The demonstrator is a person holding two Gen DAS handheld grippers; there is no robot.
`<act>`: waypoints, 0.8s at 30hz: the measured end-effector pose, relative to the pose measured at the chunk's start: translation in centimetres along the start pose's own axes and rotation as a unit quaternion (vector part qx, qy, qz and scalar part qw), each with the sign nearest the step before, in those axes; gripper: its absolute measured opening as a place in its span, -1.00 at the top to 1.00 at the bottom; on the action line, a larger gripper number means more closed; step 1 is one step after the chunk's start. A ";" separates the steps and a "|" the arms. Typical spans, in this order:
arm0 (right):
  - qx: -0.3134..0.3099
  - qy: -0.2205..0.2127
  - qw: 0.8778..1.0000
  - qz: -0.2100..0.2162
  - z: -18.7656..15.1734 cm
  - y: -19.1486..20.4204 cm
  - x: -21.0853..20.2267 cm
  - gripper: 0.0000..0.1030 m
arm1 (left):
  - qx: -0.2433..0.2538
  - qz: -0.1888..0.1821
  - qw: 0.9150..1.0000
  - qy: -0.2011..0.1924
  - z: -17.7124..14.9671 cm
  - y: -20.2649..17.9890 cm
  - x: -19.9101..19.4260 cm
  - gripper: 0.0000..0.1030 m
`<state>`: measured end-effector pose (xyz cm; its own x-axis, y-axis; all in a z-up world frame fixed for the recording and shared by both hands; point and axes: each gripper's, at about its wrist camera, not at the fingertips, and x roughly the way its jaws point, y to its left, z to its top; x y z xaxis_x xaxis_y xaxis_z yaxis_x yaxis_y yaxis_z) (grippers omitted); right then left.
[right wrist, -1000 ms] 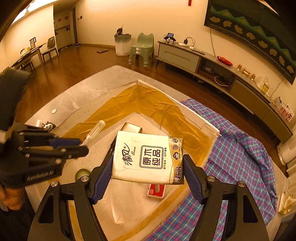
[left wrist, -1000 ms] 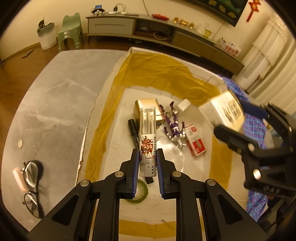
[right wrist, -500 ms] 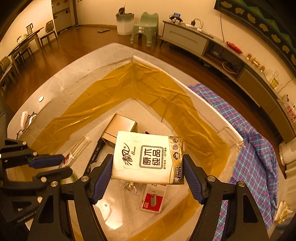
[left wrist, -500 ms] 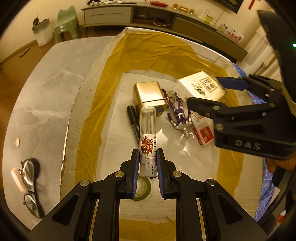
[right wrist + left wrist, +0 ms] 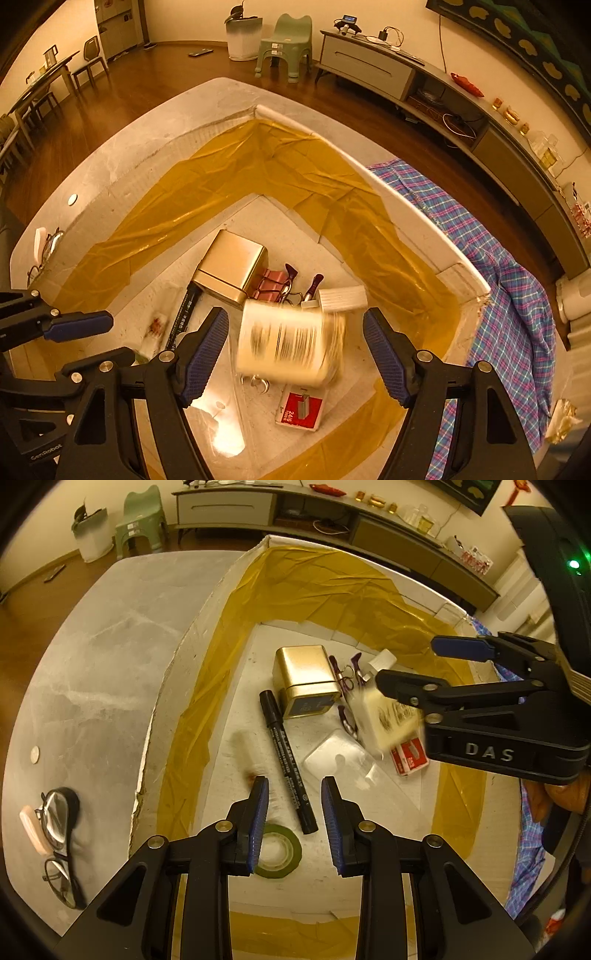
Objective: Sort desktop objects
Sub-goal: 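Open the right tool to drop the tissue pack while the left tool releases the tube inside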
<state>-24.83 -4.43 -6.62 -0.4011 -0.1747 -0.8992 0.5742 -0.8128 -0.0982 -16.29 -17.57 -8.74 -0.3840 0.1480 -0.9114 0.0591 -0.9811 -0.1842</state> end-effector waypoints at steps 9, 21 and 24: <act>-0.015 -0.002 1.000 0.001 -2.1 0.4 -2.7 -0.48 | 0.001 -0.004 1.000 -0.021 -0.8 0.0 -1.8 0.39; -0.077 0.014 0.997 -0.018 -8.7 2.2 -7.4 -0.49 | 0.024 -0.010 0.996 -0.090 -2.7 -1.4 -5.8 0.38; -0.094 0.013 0.995 -0.030 -10.5 2.9 -9.1 -0.49 | 0.022 -0.035 0.994 -0.105 -3.2 -1.7 -6.6 0.13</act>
<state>-12.07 0.65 -3.21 -0.4215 -0.1120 -0.8999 0.6739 -0.7027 -0.2282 -10.90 -16.52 -3.57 -0.5690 0.1921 -0.7996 -0.0128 -0.9743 -0.2249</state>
